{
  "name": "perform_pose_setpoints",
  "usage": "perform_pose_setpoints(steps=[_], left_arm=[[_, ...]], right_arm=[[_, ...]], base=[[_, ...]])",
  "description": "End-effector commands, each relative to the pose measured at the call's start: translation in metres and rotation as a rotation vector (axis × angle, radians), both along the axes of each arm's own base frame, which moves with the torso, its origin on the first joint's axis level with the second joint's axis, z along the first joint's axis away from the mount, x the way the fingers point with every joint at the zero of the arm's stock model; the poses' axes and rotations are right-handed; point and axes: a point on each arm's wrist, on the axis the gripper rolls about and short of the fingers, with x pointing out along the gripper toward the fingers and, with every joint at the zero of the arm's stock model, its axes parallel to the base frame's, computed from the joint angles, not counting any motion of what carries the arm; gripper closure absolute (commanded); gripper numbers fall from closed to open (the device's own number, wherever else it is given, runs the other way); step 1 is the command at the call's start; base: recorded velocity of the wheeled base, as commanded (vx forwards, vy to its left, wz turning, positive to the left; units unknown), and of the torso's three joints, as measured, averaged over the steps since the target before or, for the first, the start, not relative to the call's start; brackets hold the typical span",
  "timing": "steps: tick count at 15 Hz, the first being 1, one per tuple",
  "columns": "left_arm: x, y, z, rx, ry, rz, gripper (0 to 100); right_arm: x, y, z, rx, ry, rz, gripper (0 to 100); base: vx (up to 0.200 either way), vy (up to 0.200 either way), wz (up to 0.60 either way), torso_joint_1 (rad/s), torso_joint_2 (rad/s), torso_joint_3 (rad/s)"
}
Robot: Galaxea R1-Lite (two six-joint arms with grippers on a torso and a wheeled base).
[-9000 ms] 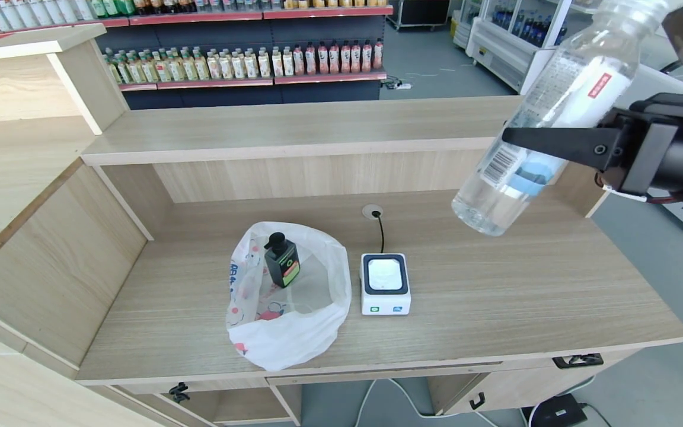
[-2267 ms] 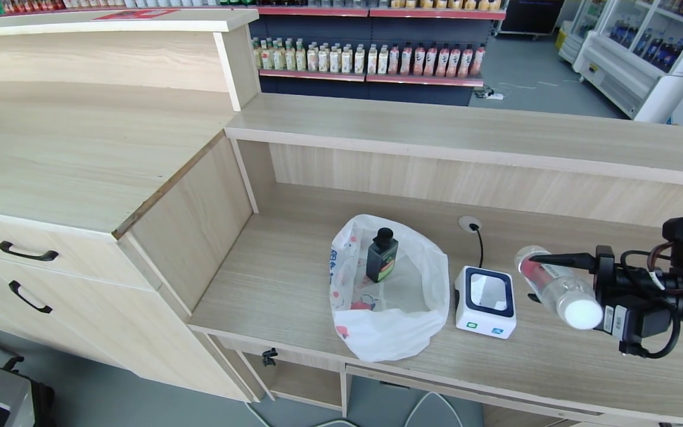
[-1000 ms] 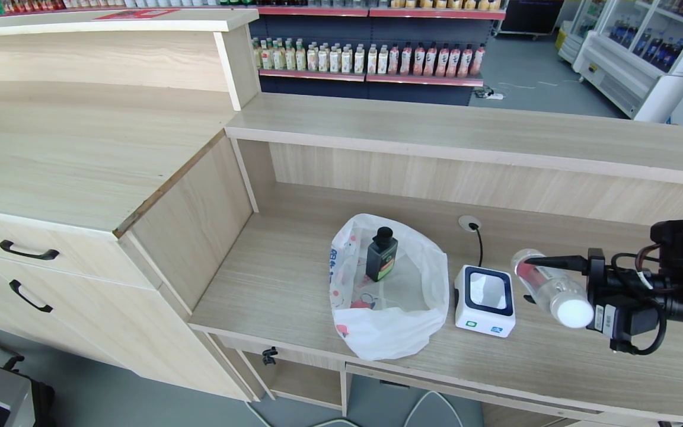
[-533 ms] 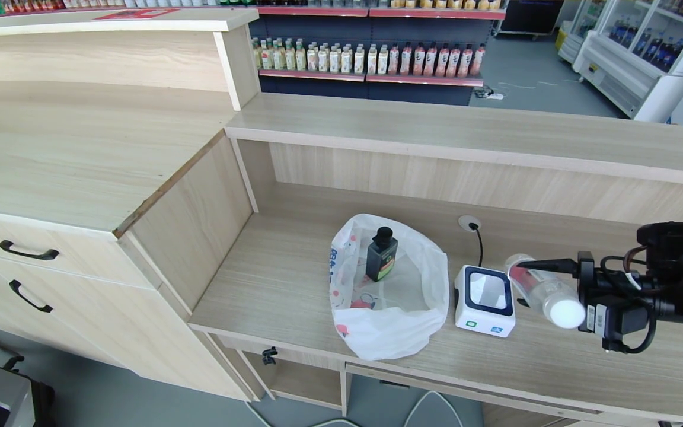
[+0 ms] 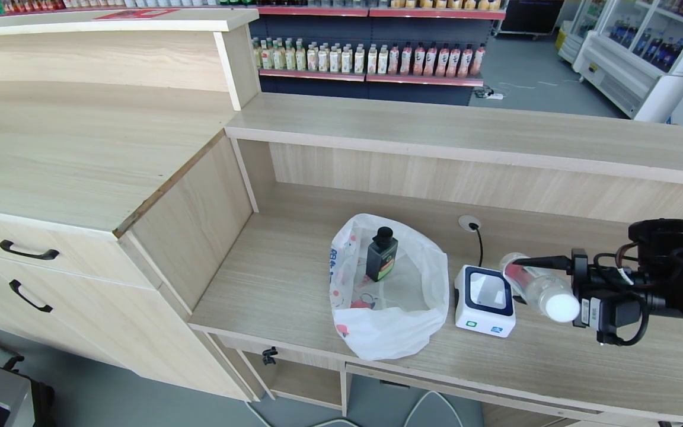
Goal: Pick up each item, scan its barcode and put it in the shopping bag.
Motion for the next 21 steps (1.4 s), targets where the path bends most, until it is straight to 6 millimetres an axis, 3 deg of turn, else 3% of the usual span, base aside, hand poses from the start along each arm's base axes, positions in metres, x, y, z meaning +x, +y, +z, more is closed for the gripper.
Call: perform_pose_setpoints(steps=[1,9,17,21], left_arm=[[0.0,0.0,0.0,0.0,0.0,0.001,0],[0.0,0.0,0.0,-0.001,0.0,0.001,0],[0.0,0.0,0.0,0.0,0.0,-0.001,0],[0.0,0.0,0.0,0.0,0.0,0.001,0]], right_arm=[[0.004,-0.001,0.001,0.0,-0.001,-0.002,100],[0.012,-0.004,0.005,0.026,0.027,-0.012,100],[0.009,0.001,-0.004,0.068,0.135,0.016,100],[0.019,-0.001,-0.007,0.084,0.147,0.028,100]], base=[[0.0,0.0,0.0,0.0,0.0,0.0],[0.0,0.0,0.0,0.0,0.0,0.0],[0.0,0.0,0.0,0.0,0.0,0.0],[0.0,0.0,0.0,0.0,0.0,0.0]])
